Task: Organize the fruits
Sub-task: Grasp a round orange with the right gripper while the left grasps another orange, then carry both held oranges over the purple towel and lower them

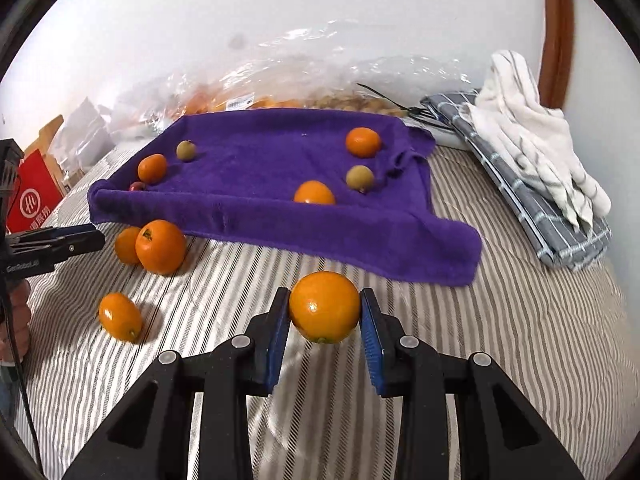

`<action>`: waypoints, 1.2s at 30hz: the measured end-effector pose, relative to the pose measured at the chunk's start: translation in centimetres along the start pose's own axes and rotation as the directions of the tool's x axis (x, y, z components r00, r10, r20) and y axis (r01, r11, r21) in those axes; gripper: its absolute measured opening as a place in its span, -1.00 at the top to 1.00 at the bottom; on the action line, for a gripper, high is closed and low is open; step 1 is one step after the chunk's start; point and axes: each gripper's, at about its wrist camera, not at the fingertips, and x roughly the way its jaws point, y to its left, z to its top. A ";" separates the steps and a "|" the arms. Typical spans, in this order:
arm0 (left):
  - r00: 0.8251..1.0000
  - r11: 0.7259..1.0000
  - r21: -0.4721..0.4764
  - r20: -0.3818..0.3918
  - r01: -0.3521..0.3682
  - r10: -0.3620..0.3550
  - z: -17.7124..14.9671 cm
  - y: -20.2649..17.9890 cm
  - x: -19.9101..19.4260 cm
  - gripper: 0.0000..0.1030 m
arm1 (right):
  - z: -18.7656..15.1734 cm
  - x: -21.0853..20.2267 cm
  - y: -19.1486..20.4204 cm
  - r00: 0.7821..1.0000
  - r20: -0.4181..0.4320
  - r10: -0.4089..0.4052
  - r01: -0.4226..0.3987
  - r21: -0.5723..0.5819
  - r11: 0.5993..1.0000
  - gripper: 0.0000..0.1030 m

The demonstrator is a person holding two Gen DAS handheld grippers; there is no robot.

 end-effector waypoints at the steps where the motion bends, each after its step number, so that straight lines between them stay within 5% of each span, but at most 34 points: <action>1: 1.000 1.000 0.004 -0.003 0.016 -0.016 0.0 -0.5 0.1 0.11 | -0.3 -0.1 -0.2 1.000 -0.001 0.001 -0.001 0.000 1.000 0.34; 10: 0.997 0.998 -0.006 -0.050 0.067 -0.067 0.6 -3.6 2.0 0.13 | -1.2 -0.8 -0.8 0.999 -0.005 0.043 -0.043 0.023 0.999 0.34; 16: 0.997 0.997 -0.048 -0.047 0.058 -0.060 0.8 -3.4 2.8 0.43 | -1.2 -1.3 -1.3 0.999 0.015 0.040 -0.040 0.037 0.998 0.34; 24: 0.995 0.991 -0.094 0.027 0.099 -0.096 0.3 -2.2 1.4 0.43 | -1.4 -1.4 -1.6 0.999 0.013 0.036 -0.036 0.042 0.998 0.34; 36: 0.992 0.995 -0.100 0.129 0.026 -0.013 0.3 -1.5 -0.6 0.43 | -1.2 -2.1 -2.3 1.000 0.017 0.000 -0.001 0.086 0.996 0.34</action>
